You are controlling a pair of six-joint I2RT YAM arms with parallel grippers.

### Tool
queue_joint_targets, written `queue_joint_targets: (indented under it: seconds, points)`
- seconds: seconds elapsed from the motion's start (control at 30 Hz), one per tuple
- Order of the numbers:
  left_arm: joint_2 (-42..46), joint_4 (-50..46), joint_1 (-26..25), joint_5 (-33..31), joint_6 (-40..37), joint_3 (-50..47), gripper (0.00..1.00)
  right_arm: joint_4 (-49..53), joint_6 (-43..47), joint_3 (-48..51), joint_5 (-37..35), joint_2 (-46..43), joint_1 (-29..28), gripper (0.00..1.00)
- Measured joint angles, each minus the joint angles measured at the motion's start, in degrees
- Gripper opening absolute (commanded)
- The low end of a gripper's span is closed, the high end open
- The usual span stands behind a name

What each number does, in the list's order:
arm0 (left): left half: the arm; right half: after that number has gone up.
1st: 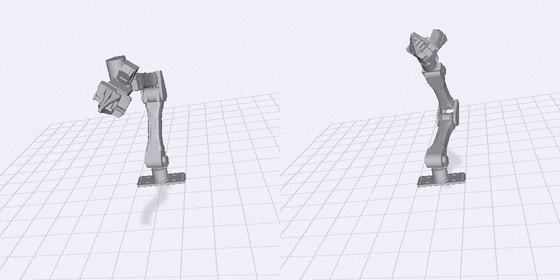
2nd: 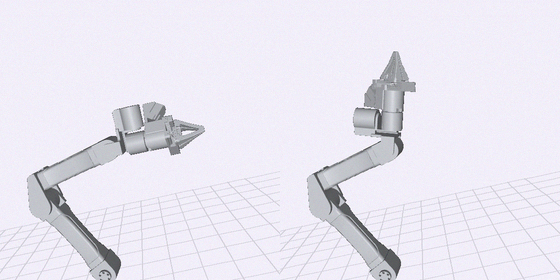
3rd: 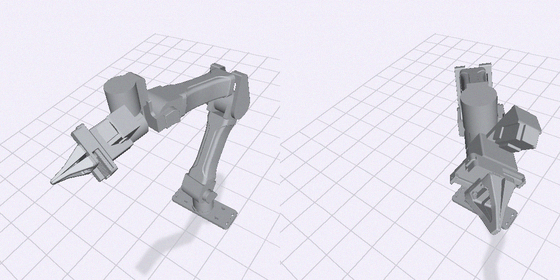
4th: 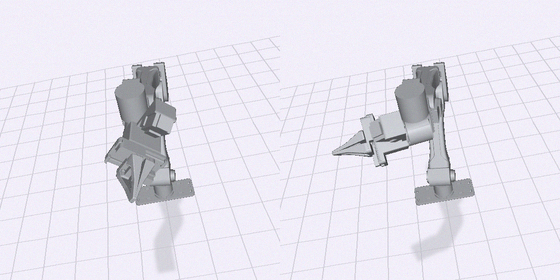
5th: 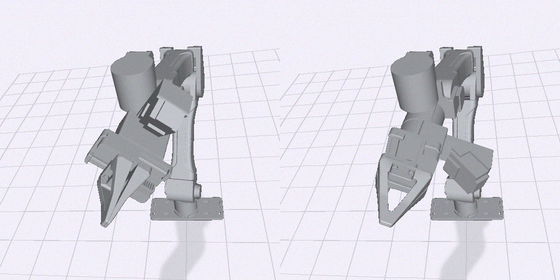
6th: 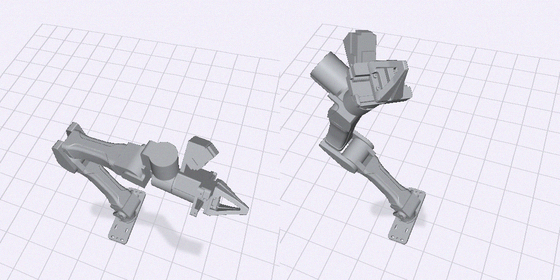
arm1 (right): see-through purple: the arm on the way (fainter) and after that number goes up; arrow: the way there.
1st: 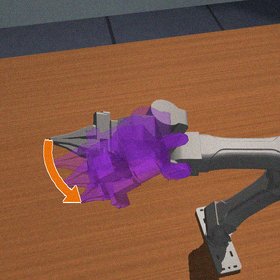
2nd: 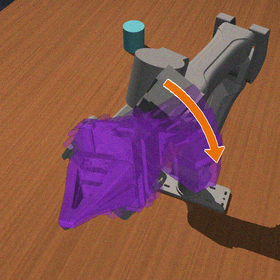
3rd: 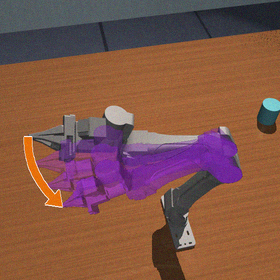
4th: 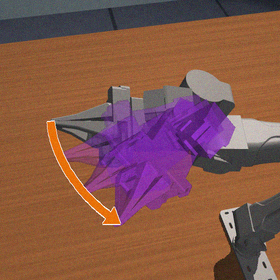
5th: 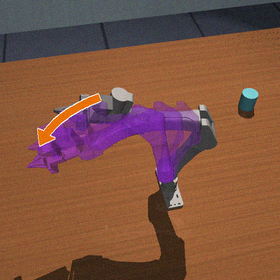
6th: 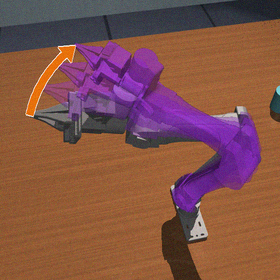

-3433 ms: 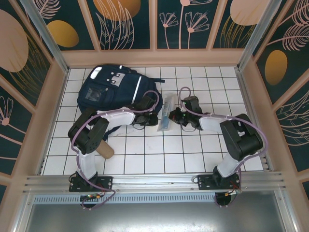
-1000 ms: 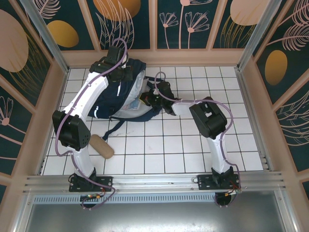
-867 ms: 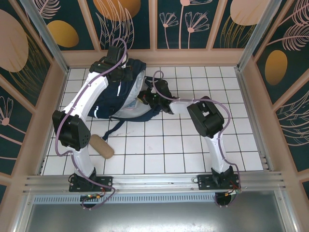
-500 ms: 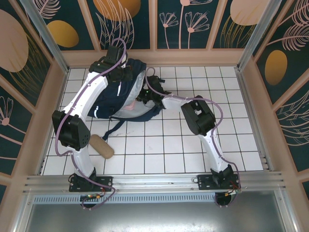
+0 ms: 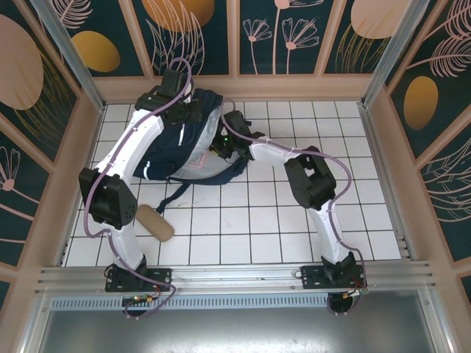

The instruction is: Pack books, pencil case, and school supplies into a backpack

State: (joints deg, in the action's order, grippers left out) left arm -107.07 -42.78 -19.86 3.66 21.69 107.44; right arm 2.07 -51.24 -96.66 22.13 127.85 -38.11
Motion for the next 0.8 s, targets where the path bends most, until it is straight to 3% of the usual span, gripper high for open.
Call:
queue_joint_targets:
  seconds: [0.23, 0.37, 0.53, 0.8]
  points:
    - [0.00, 1.31, 0.11, 0.85, 0.02, -1.38, 0.00, -1.84, 4.74, 18.88, -4.61, -14.75, -0.44, 0.57]
    - [0.00, 1.86, 0.57, 1.84, 0.04, -1.38, 0.00, -5.18, 9.99, 26.25, -6.62, -21.73, -2.19, 0.64]
    - [0.00, 1.90, 1.38, 3.45, 0.46, -1.38, 0.00, -8.33, 17.64, 31.85, -9.73, -26.58, -8.24, 0.65]
    - [0.00, 2.05, 1.99, 4.94, 0.63, -1.44, 0.00, -10.93, 25.53, 34.97, -15.89, -26.16, -21.03, 0.71]
